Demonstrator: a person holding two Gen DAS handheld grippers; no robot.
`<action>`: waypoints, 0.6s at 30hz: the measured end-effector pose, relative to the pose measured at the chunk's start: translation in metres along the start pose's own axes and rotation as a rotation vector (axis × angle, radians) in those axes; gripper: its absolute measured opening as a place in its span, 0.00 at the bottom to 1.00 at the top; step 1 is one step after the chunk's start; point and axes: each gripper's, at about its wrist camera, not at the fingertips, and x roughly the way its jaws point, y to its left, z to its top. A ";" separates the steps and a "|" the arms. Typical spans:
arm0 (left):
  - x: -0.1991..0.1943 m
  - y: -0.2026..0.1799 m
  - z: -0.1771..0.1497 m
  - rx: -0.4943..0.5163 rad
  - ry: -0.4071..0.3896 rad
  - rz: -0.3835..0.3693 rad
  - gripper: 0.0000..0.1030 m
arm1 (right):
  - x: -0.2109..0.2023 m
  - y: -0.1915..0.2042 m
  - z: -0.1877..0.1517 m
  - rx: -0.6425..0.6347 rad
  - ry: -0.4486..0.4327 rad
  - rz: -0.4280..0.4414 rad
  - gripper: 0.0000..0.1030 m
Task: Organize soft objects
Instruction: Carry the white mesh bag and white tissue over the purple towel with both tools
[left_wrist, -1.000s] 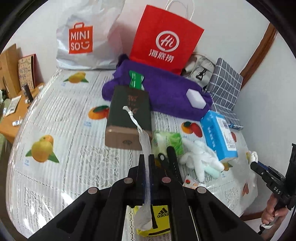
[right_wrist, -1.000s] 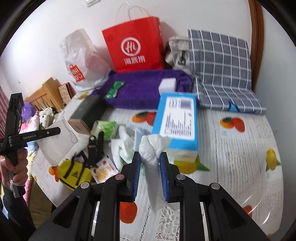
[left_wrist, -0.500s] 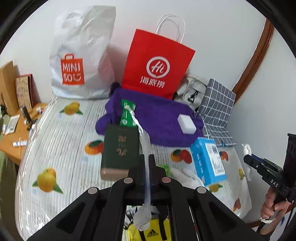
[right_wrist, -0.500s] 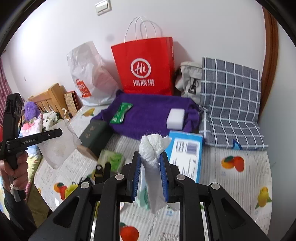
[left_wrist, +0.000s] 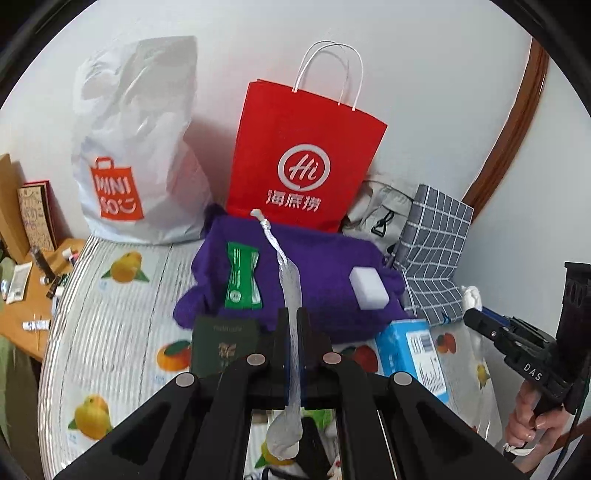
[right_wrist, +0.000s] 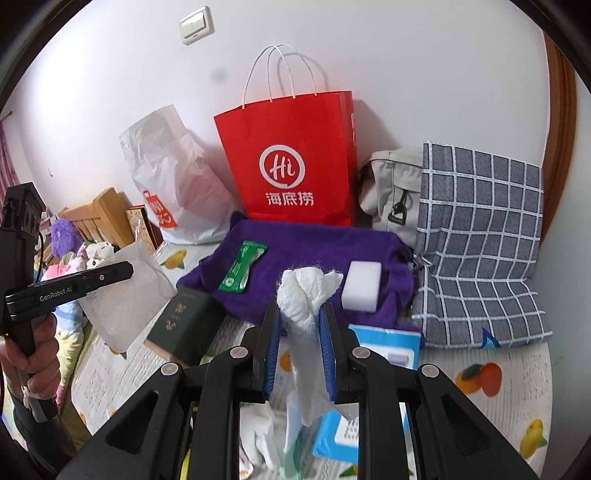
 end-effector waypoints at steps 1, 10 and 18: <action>0.002 -0.001 0.004 0.005 -0.004 0.000 0.03 | 0.003 -0.001 0.003 0.004 -0.001 0.000 0.20; 0.029 -0.010 0.036 0.015 -0.013 -0.020 0.03 | 0.029 -0.010 0.026 0.022 -0.004 -0.011 0.20; 0.056 -0.018 0.054 0.039 0.002 -0.011 0.03 | 0.054 -0.011 0.038 0.015 0.011 -0.020 0.20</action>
